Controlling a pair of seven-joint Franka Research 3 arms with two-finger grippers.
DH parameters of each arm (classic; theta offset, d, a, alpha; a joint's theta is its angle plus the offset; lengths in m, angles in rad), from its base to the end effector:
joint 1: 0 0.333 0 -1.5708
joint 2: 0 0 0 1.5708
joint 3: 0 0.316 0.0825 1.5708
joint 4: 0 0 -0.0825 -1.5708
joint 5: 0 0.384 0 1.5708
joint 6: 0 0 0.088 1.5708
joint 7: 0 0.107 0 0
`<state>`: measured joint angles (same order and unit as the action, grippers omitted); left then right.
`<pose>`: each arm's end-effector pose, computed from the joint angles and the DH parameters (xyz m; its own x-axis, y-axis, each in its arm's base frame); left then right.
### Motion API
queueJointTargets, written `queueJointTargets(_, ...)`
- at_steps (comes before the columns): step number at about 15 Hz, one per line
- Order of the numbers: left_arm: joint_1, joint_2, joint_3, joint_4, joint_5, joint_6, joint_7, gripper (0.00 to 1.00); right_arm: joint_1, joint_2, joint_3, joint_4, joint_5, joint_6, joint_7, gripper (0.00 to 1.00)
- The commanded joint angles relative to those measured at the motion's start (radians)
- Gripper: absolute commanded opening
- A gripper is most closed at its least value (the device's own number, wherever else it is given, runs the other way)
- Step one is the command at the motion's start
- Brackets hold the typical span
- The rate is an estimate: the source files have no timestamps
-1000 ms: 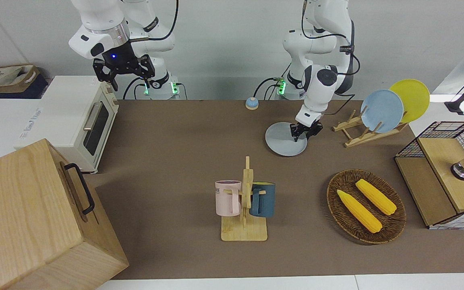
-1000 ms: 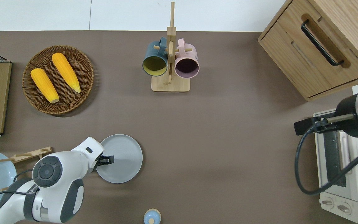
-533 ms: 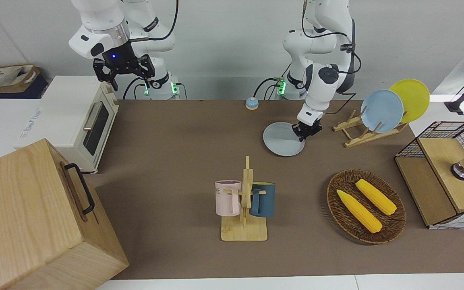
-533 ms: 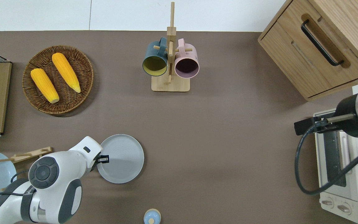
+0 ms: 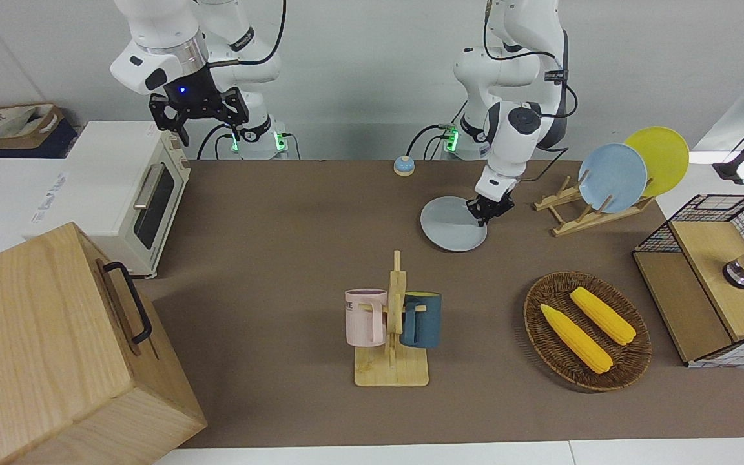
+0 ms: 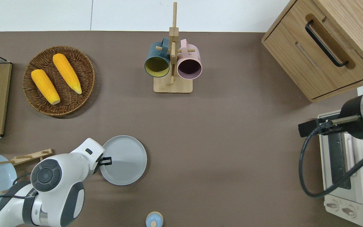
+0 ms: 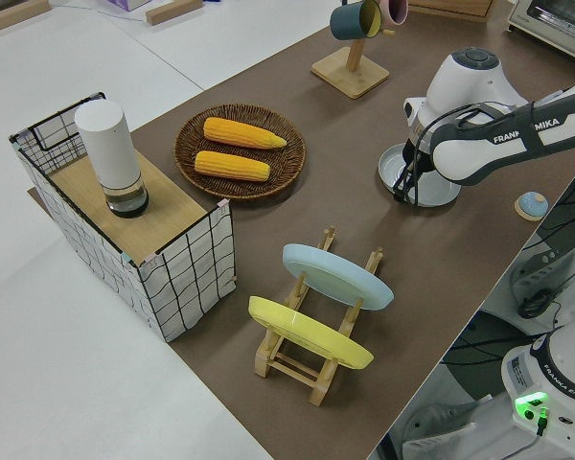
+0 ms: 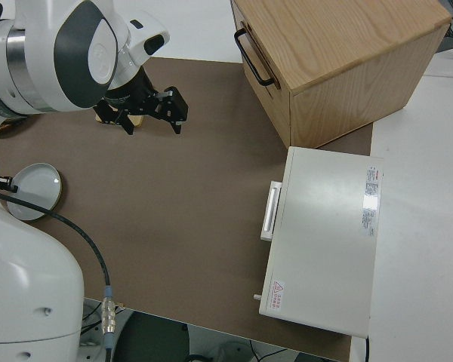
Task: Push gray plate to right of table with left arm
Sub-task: 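Push the gray plate with the left gripper toward the right arm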
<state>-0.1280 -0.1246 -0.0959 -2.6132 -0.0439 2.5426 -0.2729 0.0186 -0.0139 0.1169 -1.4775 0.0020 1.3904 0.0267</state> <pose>0.4245 -0.0954 0.2996 0.9952 0.0855 0.0474 0.0842 -0.9960 0.0286 0.5261 0.0725 0.6600 0.9914 0.1085 -0.0732 0.1089 -0.9941 0.0016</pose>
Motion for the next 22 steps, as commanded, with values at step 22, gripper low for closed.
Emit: queueJointTargets(22, -0.384, 0.289, -0.007, 0.268, -0.011, 0.031, -0.6, 0.0, -0.02, -0.003, 0.013, 0.008, 0.01, -0.014, 0.002, 0.983)
